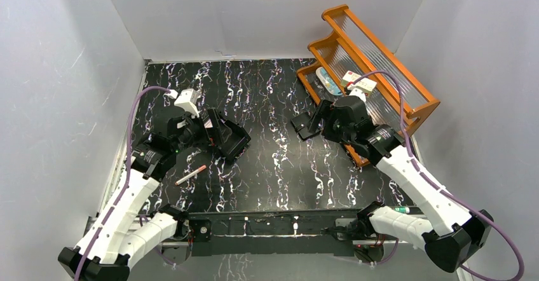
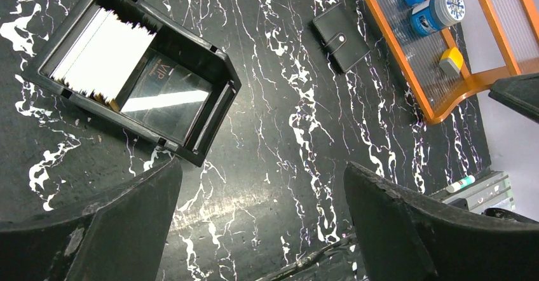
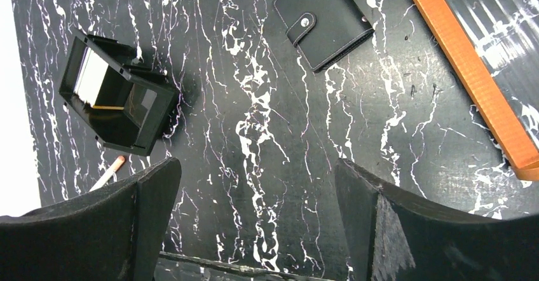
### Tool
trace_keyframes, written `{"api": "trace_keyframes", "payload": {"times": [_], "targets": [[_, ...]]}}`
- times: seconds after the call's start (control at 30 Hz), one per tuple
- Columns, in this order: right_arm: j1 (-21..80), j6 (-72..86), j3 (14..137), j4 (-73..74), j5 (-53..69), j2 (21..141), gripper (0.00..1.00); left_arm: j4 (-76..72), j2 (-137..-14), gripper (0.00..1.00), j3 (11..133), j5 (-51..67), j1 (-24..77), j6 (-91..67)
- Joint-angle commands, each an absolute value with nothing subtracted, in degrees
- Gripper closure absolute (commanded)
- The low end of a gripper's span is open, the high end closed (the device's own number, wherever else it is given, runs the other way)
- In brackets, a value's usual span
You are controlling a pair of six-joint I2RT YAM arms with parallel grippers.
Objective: Put the credit cards into the card holder
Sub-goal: Open the card holder at the center of the board.
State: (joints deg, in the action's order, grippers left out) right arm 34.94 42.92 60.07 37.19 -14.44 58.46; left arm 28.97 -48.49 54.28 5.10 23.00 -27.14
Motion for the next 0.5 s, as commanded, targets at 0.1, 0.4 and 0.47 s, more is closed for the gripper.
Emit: {"api": "trace_keyframes", "payload": {"times": [0.1, 0.4, 0.47], "targets": [[34.8, 54.0, 63.4, 39.0, -16.5, 62.3, 0.09, 27.9, -47.6, 0.01, 54.8, 4.8, 22.7, -25.6], [34.8, 59.3, 67.8, 35.4, -18.4, 74.2, 0.48, 25.0, -47.7, 0.01, 49.7, 6.5, 22.7, -25.5], [34.8, 61.0, 68.7, 35.2, -19.2, 77.9, 0.59, 23.8, -47.1, 0.01, 48.3, 8.0, 22.7, -24.6]]}}
